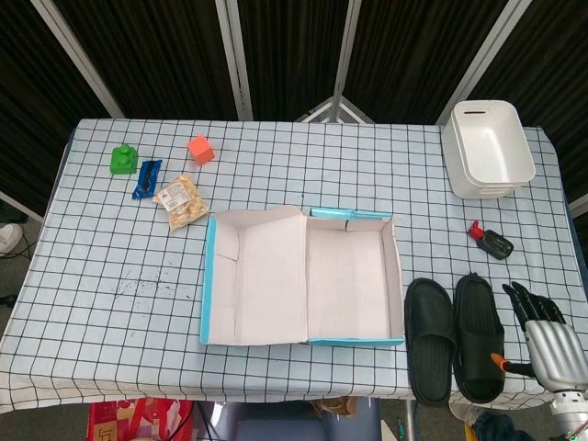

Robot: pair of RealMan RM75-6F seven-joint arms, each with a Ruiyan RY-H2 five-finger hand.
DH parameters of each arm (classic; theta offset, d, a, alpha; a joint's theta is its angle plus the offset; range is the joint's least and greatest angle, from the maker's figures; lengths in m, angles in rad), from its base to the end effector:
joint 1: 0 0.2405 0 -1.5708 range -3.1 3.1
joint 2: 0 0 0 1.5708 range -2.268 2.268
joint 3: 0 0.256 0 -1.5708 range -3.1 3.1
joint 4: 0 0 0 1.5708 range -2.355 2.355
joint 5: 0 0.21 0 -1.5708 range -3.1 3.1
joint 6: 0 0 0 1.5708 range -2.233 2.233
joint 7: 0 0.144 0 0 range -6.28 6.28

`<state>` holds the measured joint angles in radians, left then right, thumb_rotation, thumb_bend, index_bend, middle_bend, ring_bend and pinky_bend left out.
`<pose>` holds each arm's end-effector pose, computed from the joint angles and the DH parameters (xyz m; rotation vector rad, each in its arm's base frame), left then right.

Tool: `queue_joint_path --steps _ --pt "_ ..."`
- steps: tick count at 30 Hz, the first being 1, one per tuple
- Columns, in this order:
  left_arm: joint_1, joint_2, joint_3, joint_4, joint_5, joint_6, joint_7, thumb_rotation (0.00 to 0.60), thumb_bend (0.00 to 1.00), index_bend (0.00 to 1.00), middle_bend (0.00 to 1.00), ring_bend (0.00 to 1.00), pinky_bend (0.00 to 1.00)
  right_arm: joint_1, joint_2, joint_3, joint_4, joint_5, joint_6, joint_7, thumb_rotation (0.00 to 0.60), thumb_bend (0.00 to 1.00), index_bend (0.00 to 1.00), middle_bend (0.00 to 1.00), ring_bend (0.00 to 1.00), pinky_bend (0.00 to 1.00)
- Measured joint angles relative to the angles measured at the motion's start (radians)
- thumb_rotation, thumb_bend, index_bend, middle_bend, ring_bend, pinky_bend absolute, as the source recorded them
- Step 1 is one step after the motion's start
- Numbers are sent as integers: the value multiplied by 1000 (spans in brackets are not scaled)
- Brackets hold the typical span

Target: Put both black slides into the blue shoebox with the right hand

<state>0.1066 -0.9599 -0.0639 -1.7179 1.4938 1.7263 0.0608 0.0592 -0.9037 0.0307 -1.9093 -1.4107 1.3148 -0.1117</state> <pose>-0.3127 0.1209 0.2321 -1.1841 -0.7320 -0.8154 -0.2899 -0.1623 0.1762 1.4334 -1.0772 0.7126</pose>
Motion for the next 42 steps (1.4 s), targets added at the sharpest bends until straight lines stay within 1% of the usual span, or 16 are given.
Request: queue_joint_path --steps 2,5,9,12,14,16,19,21,27,30,34,39,42 --pt "-1 -6 -7 -2 -15 -1 19 600 370 12 0 0 30 37 56 12 -47 48 -72 -8 600 82 36 63 116 112" --pt "-5 -16 -14 -5 -30 -5 50 600 370 12 0 0 30 115 149 33 -117 152 -213 -32 600 81 34 63 114 112" --pt "-12 -31 -16 -9 -38 -17 92 600 370 12 0 0 30 250 253 61 -184 345 -429 -77 600 82 17 57 104 105" --pt "-17 -36 -13 -14 -36 -26 104 600 369 12 0 0 30 356 294 68 -209 495 -558 -126 600 81 15 54 98 93" --pt "-16 -35 -13 -14 -37 -26 104 600 370 12 0 0 30 420 302 65 -215 583 -608 -162 600 81 14 53 96 93" --pt "-15 -33 -13 -13 -39 -26 100 600 370 12 0 0 30 501 297 51 -217 693 -654 -210 600 81 14 52 96 92" --pt "-13 -28 -17 -12 -47 -25 87 600 370 12 0 0 30 589 272 24 -213 799 -684 -267 600 81 14 52 96 93" --pt "-13 -25 -22 -9 -56 -25 76 600 369 12 0 0 30 644 237 -3 -204 863 -691 -305 600 82 14 51 95 92" --pt "-13 -13 -36 0 -90 -36 43 600 369 12 0 0 30 745 123 -78 -153 1002 -668 -367 600 81 14 51 93 92" --pt "-16 -11 -41 4 -94 -41 34 600 369 12 0 0 30 769 76 -105 -112 1038 -654 -375 600 81 14 50 90 89" --pt "-16 -12 -45 16 -82 -28 14 600 369 12 0 0 30 786 29 -141 -74 1053 -618 -394 600 81 14 49 87 87" --pt "-12 -26 -50 50 -31 24 -30 600 369 11 0 0 30 806 -32 -185 -48 1076 -555 -441 600 80 14 49 85 86" --pt "-6 -36 -48 66 -11 41 -45 600 370 11 0 0 30 819 -69 -206 -30 1104 -537 -462 600 81 14 49 83 86"
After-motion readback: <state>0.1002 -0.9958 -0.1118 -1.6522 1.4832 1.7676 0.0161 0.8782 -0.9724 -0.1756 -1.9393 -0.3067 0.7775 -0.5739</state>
